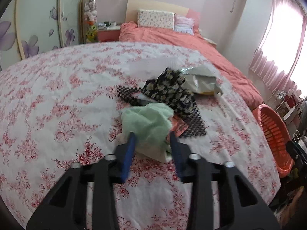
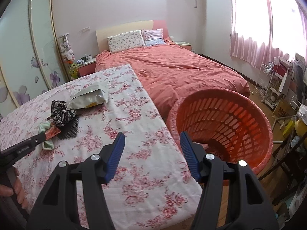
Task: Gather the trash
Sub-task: 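Move both open tools back over the bed, then close the left tool on the mint green cloth and lift it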
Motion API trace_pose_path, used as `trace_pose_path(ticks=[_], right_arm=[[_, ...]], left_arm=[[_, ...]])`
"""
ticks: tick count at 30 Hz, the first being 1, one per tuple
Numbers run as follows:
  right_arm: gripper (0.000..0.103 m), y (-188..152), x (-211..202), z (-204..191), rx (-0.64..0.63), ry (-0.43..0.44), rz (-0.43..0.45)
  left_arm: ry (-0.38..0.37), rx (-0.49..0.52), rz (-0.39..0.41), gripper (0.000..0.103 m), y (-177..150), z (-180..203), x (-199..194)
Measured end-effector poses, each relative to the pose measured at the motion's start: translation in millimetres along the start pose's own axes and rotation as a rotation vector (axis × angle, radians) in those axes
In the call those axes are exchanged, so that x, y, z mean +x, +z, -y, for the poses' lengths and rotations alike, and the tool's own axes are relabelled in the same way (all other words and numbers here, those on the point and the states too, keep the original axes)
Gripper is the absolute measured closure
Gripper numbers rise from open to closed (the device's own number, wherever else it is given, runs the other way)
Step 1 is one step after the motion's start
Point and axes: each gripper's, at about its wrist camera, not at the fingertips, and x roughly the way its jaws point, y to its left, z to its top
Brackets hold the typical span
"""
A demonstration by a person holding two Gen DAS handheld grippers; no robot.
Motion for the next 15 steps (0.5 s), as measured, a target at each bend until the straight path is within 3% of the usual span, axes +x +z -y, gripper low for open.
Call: trace_pose_path(ticks=[3,11,15], right_arm=[[0.044,0.2,0.2,-8.7,-0.019,0.008,-0.001],[0.044,2.5,3.3,-43.0,-0.074,0.045,-0.006],[0.044,3.1,6.7,-65.7,-0.106,0.076,-0.014]], left_arm=[[-0.033,-0.032,-0.003,0.097,-2.5,-9.5,-3.3],[-0.061,-0.085,0.048,0.097,-0.8,-47.4,-29.3],[-0.023,-0.112,0.078,0.098,3.4,-70.6,-38.2]])
